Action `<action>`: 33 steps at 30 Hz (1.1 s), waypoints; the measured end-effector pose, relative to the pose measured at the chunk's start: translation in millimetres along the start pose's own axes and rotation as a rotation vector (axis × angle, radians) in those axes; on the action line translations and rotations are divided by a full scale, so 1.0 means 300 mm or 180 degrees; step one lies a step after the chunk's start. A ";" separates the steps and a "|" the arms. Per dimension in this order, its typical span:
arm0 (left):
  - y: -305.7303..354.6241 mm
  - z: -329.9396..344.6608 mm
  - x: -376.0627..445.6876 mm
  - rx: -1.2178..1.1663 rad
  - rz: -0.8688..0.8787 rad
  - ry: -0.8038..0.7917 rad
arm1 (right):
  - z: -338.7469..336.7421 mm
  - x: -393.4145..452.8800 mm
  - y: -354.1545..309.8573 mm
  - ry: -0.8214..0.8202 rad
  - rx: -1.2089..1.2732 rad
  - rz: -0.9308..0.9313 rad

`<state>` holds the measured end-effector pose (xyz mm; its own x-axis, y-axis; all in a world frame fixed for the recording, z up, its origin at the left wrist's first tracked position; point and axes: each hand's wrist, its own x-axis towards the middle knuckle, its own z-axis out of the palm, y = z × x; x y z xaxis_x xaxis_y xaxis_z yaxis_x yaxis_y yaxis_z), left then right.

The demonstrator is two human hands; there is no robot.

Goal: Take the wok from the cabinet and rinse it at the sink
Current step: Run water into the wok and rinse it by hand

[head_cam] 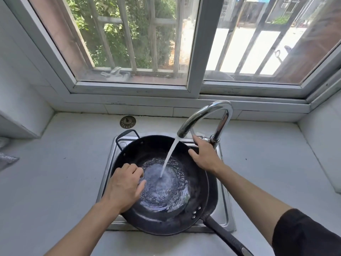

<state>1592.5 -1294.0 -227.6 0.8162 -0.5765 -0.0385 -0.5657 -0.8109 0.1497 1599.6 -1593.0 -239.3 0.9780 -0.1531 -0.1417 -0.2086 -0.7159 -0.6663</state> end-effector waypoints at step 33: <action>-0.104 0.034 -0.300 -0.0410 0.1730 0.0535 | 0.175 -0.839 0.203 0.0111 -0.1001 0.0560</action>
<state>1535.4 -1217.9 -239.0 0.4262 -0.8740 0.2333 -0.8983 -0.3783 0.2235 1340.7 -1562.3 -282.5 0.9276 -0.3119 -0.2054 -0.3690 -0.8503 -0.3753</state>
